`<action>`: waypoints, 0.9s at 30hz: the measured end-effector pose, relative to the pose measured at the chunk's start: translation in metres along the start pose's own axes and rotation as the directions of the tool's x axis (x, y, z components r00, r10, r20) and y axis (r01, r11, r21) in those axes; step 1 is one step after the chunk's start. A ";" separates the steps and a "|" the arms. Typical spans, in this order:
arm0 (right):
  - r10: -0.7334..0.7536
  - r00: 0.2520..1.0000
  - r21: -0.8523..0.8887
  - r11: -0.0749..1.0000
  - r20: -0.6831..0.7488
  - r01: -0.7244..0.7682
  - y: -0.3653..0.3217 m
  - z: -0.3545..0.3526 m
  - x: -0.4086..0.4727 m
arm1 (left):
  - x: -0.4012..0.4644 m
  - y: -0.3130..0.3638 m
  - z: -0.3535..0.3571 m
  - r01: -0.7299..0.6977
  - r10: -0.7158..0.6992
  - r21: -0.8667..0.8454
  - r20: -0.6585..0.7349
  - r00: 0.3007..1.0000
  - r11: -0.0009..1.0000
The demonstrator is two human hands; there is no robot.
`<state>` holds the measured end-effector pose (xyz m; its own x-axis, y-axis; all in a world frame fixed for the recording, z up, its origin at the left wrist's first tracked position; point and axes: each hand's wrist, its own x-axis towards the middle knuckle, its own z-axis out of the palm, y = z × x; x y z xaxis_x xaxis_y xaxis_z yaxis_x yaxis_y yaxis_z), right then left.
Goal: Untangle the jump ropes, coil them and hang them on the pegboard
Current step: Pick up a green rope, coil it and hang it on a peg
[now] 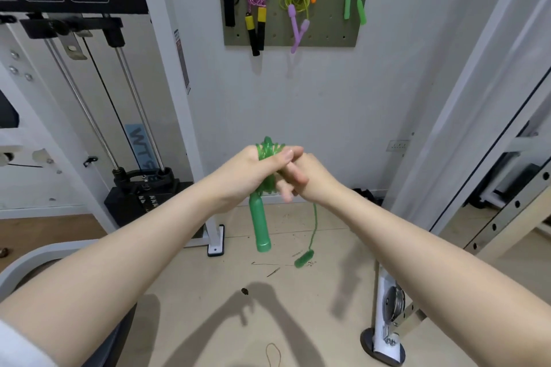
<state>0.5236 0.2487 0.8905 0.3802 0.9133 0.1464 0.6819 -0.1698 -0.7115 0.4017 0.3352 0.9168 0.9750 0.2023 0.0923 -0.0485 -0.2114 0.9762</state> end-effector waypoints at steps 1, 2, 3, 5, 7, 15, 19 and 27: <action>0.015 1.000 -0.058 0.998 0.014 -0.014 0.001 0.000 -0.001 | 0.002 -0.004 0.002 0.000 -0.001 -0.037 -0.047 0.999 0.999; 0.043 0.998 -0.029 0.999 0.050 -0.041 0.002 -0.001 -0.003 | 0.004 -0.007 0.003 -0.007 0.000 -0.075 -0.091 0.996 0.997; 0.072 0.991 0.017 0.997 0.117 -0.074 0.005 -0.001 -0.006 | 0.006 -0.012 0.001 -0.017 0.005 -0.081 -0.145 0.989 0.997; 0.113 0.939 0.004 0.993 0.325 -0.120 0.010 -0.003 -0.013 | 0.014 -0.021 -0.004 -0.041 0.015 -0.091 -0.270 0.963 0.995; 0.120 0.847 -0.069 0.993 0.518 -0.099 0.013 -0.008 -0.019 | 0.022 -0.030 -0.011 0.009 -0.060 -0.127 -0.409 0.911 0.992; -0.008 1.000 0.431 0.902 0.019 -0.001 -0.007 -0.023 -0.008 | 0.008 -0.032 -0.003 0.324 -0.328 0.064 0.081 0.941 0.944; 0.116 0.978 0.395 0.918 -0.172 -0.040 0.020 -0.018 0.006 | 0.010 -0.019 0.003 0.197 -0.122 -0.222 0.313 0.942 0.955; 0.114 0.926 0.009 0.992 0.359 -0.126 0.011 0.022 -0.015 | 0.034 -0.020 -0.017 0.159 -0.187 -0.205 -0.123 0.975 0.966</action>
<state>0.5118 0.2407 0.8653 0.2059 0.9595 -0.1921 0.6230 -0.2799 -0.7304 0.4325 0.3622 0.9038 0.9327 0.3542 -0.0682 0.0639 0.0238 0.9977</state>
